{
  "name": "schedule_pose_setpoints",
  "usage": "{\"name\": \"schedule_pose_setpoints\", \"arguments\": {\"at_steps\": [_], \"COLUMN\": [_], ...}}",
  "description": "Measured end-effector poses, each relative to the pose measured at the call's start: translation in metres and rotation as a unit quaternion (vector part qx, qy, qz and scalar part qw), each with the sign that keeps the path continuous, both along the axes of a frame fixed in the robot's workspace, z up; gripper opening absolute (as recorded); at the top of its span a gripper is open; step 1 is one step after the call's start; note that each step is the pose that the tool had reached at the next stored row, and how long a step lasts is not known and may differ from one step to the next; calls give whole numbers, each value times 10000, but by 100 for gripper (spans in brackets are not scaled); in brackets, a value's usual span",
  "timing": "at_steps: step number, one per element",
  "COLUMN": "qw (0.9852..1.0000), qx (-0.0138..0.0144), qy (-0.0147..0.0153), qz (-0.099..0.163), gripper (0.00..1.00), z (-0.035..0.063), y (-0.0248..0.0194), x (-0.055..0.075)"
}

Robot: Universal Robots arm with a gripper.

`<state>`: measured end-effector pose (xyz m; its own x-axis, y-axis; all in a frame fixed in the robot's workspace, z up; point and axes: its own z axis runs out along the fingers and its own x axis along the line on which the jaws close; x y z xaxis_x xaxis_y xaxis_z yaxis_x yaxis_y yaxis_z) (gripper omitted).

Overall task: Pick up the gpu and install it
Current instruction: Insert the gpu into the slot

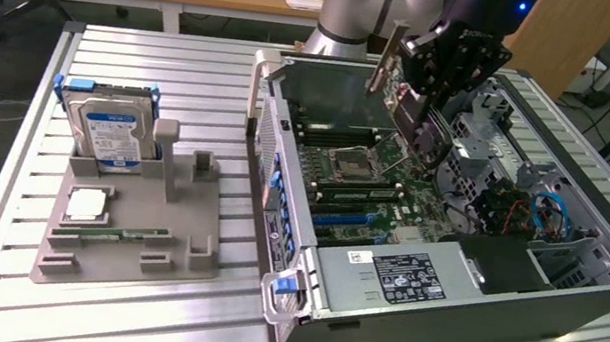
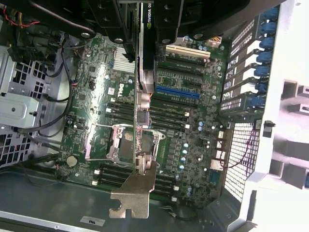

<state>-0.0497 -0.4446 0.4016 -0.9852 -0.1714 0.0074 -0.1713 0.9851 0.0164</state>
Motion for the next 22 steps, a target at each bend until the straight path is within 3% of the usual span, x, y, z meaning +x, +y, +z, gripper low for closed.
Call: {"name": "schedule_pose_setpoints", "arguments": {"at_steps": [14, 22], "qw": [9996, 9982], "qx": [0, 0], "qy": [0, 0], "qz": [293, 593], "gripper": [26, 26], "z": [-7, -11], "y": [0, 0], "x": [0, 0]}}
